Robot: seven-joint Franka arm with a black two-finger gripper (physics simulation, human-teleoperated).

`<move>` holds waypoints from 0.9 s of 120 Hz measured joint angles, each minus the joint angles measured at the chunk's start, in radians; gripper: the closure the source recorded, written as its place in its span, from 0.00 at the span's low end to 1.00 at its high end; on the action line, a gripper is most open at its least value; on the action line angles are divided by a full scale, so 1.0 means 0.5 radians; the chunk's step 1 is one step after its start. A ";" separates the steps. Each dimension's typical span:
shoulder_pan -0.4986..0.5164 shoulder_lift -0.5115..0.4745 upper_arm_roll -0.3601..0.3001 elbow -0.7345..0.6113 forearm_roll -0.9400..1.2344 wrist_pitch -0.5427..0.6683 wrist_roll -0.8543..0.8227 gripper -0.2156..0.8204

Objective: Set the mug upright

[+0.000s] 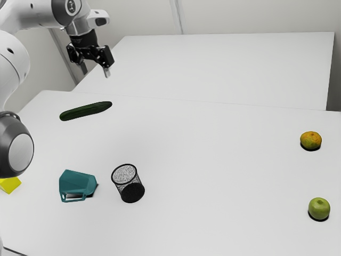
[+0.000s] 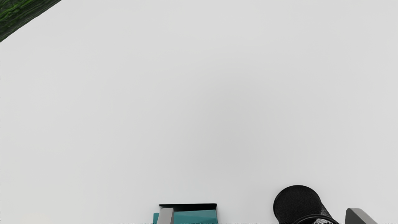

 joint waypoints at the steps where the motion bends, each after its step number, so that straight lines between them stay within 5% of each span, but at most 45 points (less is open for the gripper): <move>1: -0.001 0.000 0.001 0.000 0.000 -0.001 0.002 0.21; 27: 0.017 -0.100 0.030 -0.113 -0.011 -0.022 0.048 0.21; 72: 0.130 -0.964 0.055 -1.496 -0.068 0.385 0.101 0.21; 108: 0.059 -1.159 0.380 -1.888 0.011 0.779 0.236 0.21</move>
